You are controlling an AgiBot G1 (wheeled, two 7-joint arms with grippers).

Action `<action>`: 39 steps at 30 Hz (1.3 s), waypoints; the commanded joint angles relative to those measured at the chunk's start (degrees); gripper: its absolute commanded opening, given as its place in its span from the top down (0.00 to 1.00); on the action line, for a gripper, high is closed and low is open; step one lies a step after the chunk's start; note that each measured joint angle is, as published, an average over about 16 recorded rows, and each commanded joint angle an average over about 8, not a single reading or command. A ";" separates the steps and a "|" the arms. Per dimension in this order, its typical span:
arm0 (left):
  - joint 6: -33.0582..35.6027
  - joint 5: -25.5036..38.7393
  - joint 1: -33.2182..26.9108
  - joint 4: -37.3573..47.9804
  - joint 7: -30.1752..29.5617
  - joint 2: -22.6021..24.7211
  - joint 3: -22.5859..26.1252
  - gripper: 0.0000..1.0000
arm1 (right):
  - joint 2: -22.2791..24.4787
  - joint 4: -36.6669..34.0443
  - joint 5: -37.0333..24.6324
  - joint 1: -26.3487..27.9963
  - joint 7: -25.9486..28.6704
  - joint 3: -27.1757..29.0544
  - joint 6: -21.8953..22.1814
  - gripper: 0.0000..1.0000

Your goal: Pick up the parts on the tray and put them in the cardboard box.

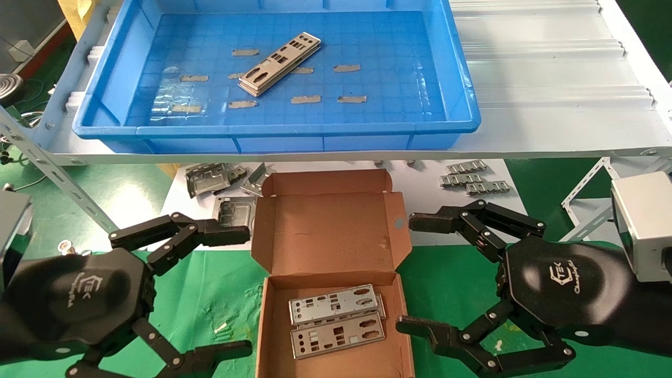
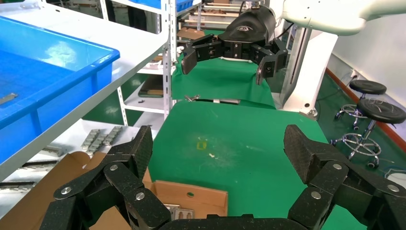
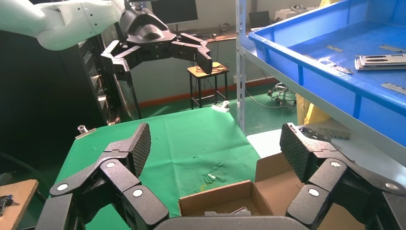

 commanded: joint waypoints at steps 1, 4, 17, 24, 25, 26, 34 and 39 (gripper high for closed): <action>0.00 0.00 0.00 0.00 0.00 0.00 0.00 0.00 | 0.00 0.00 0.00 0.00 0.00 0.00 0.00 0.00; 0.00 0.00 0.00 0.00 0.00 0.00 0.00 0.00 | 0.00 0.00 0.00 0.00 0.00 0.00 0.00 0.00; 0.00 0.00 0.00 0.00 0.00 0.00 0.00 0.00 | 0.00 0.00 0.00 0.00 0.00 0.00 0.00 0.00; 0.00 0.00 0.00 0.00 0.00 0.00 0.00 0.00 | 0.00 0.00 0.00 0.00 0.00 0.00 0.00 0.00; 0.00 0.00 0.00 0.00 0.00 0.00 0.00 0.00 | 0.00 0.00 0.00 0.00 0.00 0.00 0.00 0.00; 0.00 0.00 0.00 0.00 0.00 0.00 0.00 0.00 | 0.00 0.00 0.00 0.00 0.00 0.00 0.00 0.00; 0.00 0.00 0.00 0.00 0.00 0.00 0.00 0.00 | 0.00 0.00 0.00 0.00 0.00 0.00 0.00 0.00; 0.00 0.00 0.00 0.00 0.00 0.00 0.00 0.00 | 0.00 0.00 0.00 0.00 0.00 0.00 0.00 0.00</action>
